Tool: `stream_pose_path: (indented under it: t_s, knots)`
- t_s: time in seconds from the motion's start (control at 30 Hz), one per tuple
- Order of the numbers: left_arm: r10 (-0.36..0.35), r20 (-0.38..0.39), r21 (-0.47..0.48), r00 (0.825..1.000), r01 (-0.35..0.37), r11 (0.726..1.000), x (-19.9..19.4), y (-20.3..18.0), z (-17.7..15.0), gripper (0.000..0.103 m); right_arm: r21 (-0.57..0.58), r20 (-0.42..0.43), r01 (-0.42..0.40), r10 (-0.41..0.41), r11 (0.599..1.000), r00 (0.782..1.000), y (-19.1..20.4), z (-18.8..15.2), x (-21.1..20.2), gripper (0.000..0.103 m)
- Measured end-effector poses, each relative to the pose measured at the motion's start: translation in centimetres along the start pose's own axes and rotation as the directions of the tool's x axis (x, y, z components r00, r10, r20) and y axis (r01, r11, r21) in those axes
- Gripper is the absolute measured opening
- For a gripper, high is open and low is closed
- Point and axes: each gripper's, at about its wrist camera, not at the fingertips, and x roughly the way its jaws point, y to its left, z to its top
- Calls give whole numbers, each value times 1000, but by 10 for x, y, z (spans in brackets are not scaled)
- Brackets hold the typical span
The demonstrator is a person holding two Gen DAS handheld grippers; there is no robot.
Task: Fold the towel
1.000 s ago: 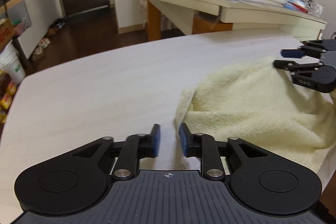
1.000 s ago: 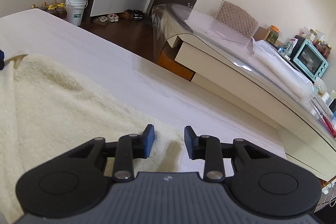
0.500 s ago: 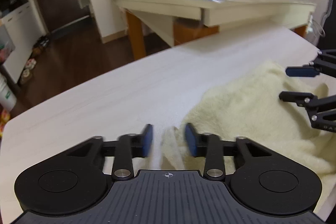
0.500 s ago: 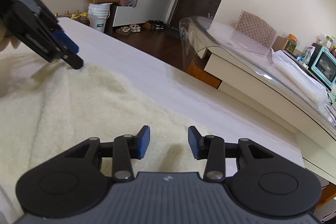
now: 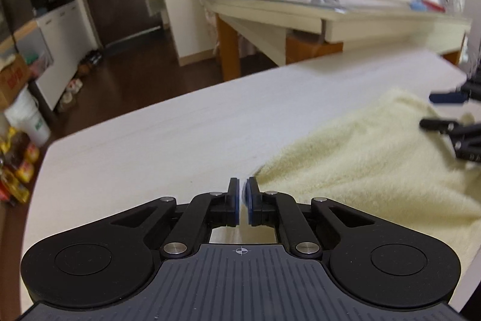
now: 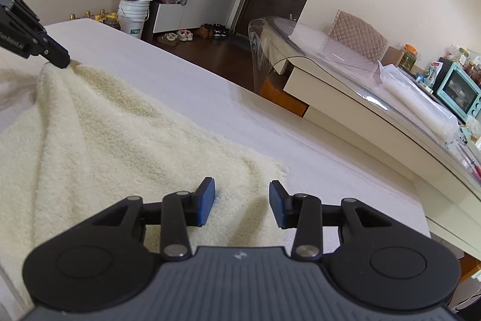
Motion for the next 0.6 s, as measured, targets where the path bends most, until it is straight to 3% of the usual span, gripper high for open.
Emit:
stream_pose_path:
  t_s: [0.07,0.17,0.27,0.33,0.43,0.6]
  knots:
    - [-55,-42,53,998,57,997,-1,-7,-2,5,6,-16,10,-10,1000,1000,-1,0,-2,43]
    - [-90,-45,38,995,92,995,-4,-3,-5,11,20,-44,12,-11,1000,999,-6,-1,-3,43]
    - [-88,-33,14,996,89,996,-6,5,-1,10,-1,-60,22,-22,1000,998,-5,-1,-5,44]
    - [-130,-56,28,990,132,991,-5,3,1,10,-16,-69,32,-33,999,997,-4,-2,-7,44]
    - [-181,-105,101,978,192,976,-2,-14,-2,10,-25,-89,46,-48,999,995,-5,-6,-12,44]
    - [-202,-133,145,970,221,964,-3,-25,-3,10,-7,-110,74,-75,997,991,-12,-15,-20,45]
